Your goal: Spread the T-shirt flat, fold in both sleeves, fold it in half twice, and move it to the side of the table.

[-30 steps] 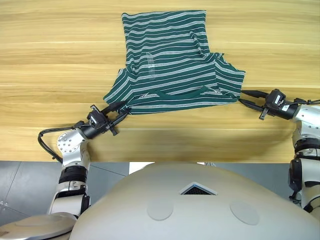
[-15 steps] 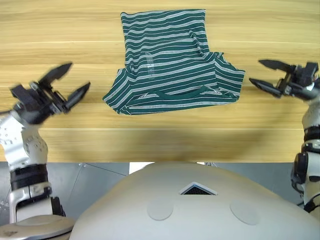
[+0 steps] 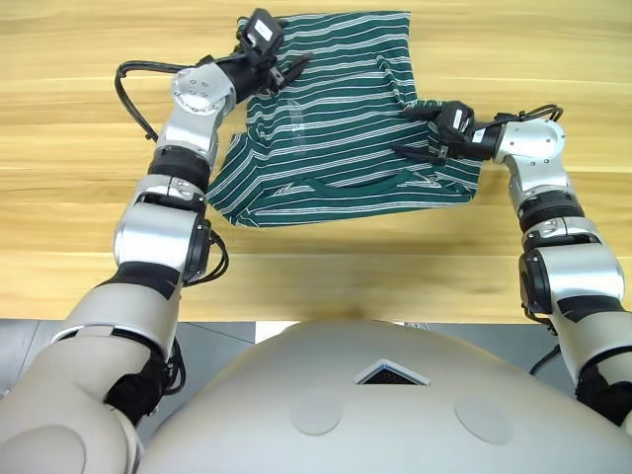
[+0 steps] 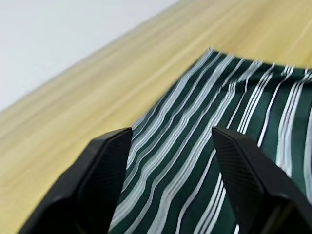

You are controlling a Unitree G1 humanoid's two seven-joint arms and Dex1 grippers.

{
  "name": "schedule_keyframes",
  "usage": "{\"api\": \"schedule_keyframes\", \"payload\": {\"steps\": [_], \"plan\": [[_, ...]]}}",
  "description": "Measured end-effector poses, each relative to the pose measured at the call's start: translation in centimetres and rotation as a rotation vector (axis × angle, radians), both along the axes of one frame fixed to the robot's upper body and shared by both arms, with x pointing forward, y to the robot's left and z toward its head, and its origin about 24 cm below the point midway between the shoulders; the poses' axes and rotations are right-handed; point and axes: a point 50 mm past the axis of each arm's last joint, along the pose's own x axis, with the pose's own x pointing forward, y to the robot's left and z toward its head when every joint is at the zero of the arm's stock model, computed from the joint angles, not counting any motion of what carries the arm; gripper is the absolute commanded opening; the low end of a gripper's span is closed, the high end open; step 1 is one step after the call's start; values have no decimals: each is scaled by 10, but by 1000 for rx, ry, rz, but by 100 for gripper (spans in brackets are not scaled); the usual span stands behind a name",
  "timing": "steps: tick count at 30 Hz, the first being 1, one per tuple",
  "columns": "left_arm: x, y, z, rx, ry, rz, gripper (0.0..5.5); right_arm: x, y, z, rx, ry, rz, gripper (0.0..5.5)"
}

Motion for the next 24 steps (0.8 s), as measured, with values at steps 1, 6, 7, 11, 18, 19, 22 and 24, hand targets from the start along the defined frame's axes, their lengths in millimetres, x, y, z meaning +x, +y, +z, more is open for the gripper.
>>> {"api": "schedule_keyframes", "payload": {"steps": [1, 6, 7, 11, 18, 19, 22, 24], "plan": [[1, -2, -4, 36, 17, 6, 290, -4, 1, -2, 5, 0, 17, 298], [-2, -4, -16, 80, 73, 24, 290, -18, 5, -4, 39, 41, 126, 298], [-3, -5, -19, 80, 86, 28, 290, -22, 6, -5, 54, 52, 137, 298], [-4, -7, -25, 83, 112, 69, 290, -35, 6, -7, 55, 77, 198, 298], [-3, -1, -26, 97, 116, 143, 290, -67, 5, -9, 61, 129, 313, 298], [-3, -1, -27, 97, 118, 147, 290, -71, 4, -9, 61, 137, 323, 298], [-2, 0, -27, 99, 115, 163, 290, -84, -2, -8, 43, 166, 366, 298], [-2, 1, -27, 100, 113, 175, 290, -95, -9, -7, 39, 197, 397, 298]]}}
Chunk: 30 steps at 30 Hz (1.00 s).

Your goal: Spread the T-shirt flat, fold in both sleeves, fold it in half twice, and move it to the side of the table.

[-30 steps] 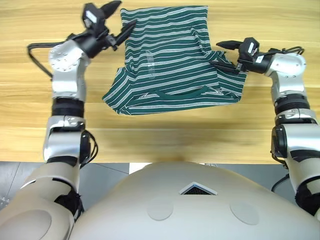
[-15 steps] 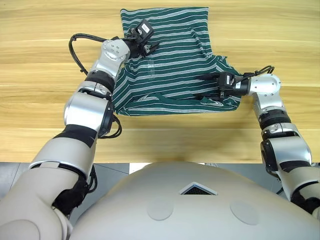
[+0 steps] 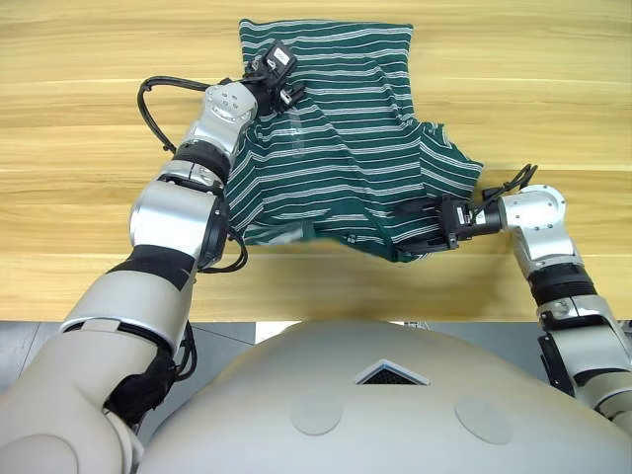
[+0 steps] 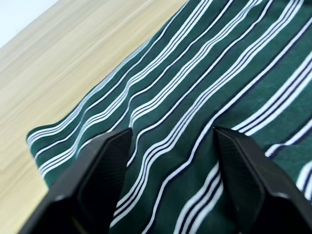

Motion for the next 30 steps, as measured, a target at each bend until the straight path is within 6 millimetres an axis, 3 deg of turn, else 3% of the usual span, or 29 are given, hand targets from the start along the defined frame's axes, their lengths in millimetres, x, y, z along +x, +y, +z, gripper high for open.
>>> {"api": "schedule_keyframes", "payload": {"steps": [5, 8, 10, 13, 15, 18, 20, 23, 24, 27, 30], "plan": [[0, 0, 0, 4, -3, 5, 290, -4, 3, 8, 13, -33, 25, 298], [-1, -11, 4, -88, -4, -68, 290, 21, 13, 21, 88, -114, -82, 298], [1, -25, 20, -219, -69, -171, 290, 45, 23, 32, 143, -168, -157, 298], [4, -33, 63, -401, -268, -340, 290, 67, 32, 38, 191, -182, -236, 298], [0, -29, 89, -465, -408, -429, 290, 79, 38, 42, 213, -185, -263, 298], [-16, -12, 112, -492, -552, -467, 290, 103, 48, 45, 190, -210, -357, 298], [-36, 20, 112, -452, -607, -334, 290, 127, 63, 42, 99, -216, -467, 298], [-78, 71, 86, -431, -527, 46, 290, 136, 82, 31, 19, -180, -508, 298], [-93, 78, 75, -432, -489, 119, 290, 135, 85, 27, -2, -167, -507, 298], [-172, 98, 30, -478, -259, 446, 290, 135, 92, 10, -74, -91, -539, 298], [-229, 102, 24, -558, -74, 639, 290, 145, 92, 10, -119, -52, -603, 298]]}}
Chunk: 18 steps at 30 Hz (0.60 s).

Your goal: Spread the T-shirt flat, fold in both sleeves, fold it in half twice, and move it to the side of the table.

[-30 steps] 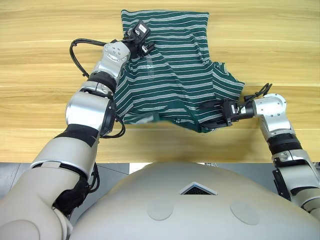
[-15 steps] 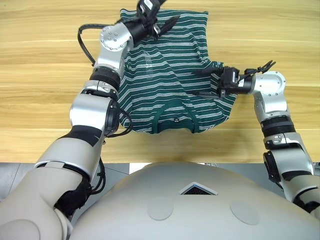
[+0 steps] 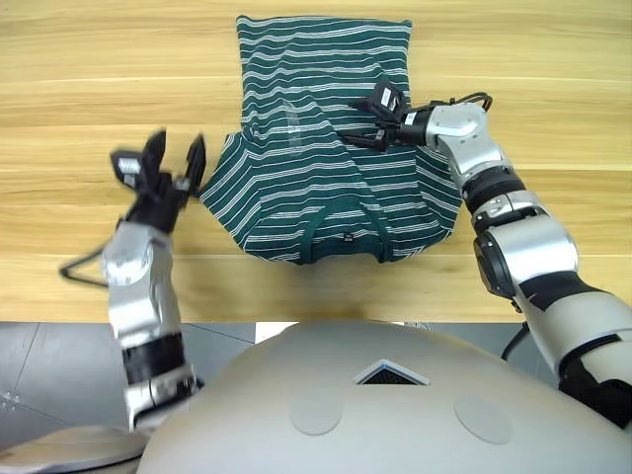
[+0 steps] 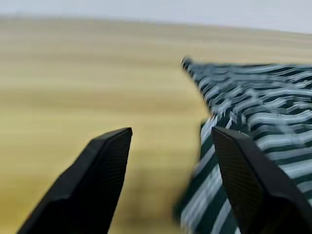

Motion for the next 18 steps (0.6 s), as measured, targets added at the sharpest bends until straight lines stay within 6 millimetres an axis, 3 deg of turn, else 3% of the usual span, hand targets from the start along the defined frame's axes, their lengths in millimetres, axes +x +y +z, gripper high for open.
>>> {"api": "schedule_keyframes", "payload": {"steps": [3, 8, 18], "plan": [[-14, 5, 14, -103, 24, 17, 290, 3, 4, -2, -17, 14, -33, 298], [-32, 11, 6, -273, 135, 53, 290, 1, 5, -4, -4, 19, -38, 298], [-19, -7, -24, -333, 242, 3, 290, -2, 2, -5, 1, 2, -7, 298]]}}
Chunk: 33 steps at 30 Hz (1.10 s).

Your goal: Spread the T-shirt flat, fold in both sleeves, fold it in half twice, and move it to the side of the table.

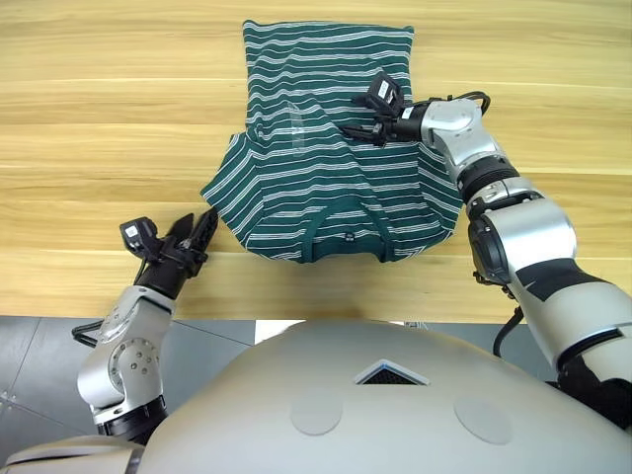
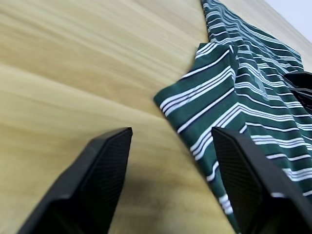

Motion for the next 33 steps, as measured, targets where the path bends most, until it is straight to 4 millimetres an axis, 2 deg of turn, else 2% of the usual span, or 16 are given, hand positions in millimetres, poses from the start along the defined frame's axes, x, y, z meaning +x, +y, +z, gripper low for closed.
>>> {"api": "schedule_keyframes", "payload": {"steps": [6, 10, 16, 24, 33], "plan": [[10, -6, -5, 21, -5, -42, 290, -3, -3, -2, 3, -9, 25, 298], [22, -8, -9, 2, -22, -51, 225, -4, -3, -1, 0, -22, 35, 301], [28, -6, -14, -2, -30, -38, 133, -6, -2, -2, 7, -29, 53, 301], [29, -4, -16, 4, -42, -19, 10, -9, -4, -3, 21, -35, 54, 301], [23, -3, -13, 37, -57, -13, 2, -8, -6, -3, 29, -37, 39, 301]]}}
